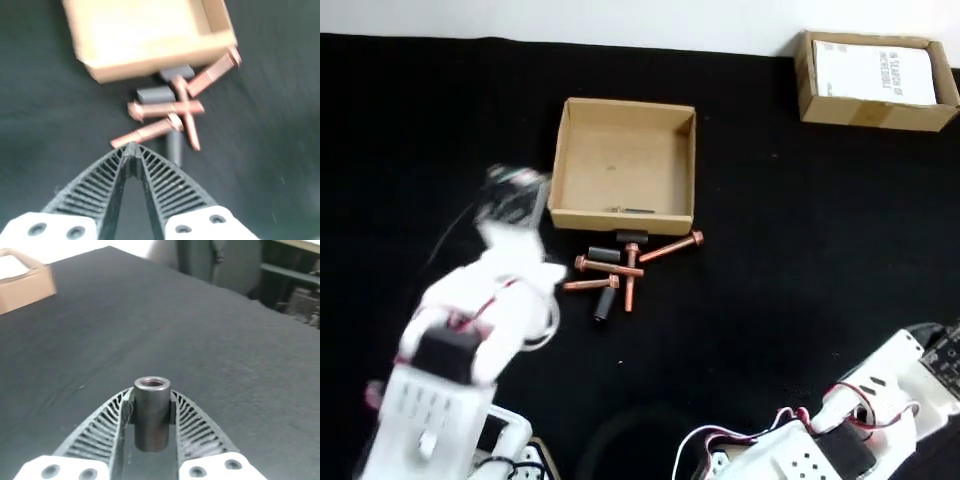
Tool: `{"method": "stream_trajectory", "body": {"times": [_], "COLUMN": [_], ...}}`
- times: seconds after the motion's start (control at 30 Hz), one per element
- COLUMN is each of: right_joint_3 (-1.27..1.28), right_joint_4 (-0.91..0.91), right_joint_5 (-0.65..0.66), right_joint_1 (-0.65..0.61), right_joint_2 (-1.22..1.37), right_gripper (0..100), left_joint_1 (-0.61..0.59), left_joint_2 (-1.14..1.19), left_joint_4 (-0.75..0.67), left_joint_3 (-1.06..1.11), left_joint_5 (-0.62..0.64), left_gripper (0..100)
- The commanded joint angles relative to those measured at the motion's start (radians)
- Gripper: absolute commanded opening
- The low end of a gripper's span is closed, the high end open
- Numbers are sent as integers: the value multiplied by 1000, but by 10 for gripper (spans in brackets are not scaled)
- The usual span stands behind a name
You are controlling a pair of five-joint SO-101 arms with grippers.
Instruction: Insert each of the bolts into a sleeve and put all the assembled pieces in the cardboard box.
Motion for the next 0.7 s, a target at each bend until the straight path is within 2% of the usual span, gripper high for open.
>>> {"method": "stream_trajectory", "body": {"times": [0.0, 0.2, 0.33, 0.47, 0.67], "right_joint_3": [68, 170, 191, 191, 191], "right_joint_4": [-145, -251, -275, -275, -275], "right_joint_5": [15, 17, 15, 11, 11], "right_joint_1": [74, 163, 203, 222, 242], "right_joint_2": [-18, -18, -16, -16, -16], "right_gripper": [6, 6, 6, 6, 6], "left_joint_1": [150, 278, 309, 312, 271], "left_joint_2": [257, 611, 852, 1059, 1333], "left_joint_4": [74, 61, 41, 37, 38], "left_joint_3": [-206, -390, -498, -599, -843], "left_joint_5": [5, -3, -144, -204, -287], "left_gripper": [9, 11, 80, 169, 173]}}
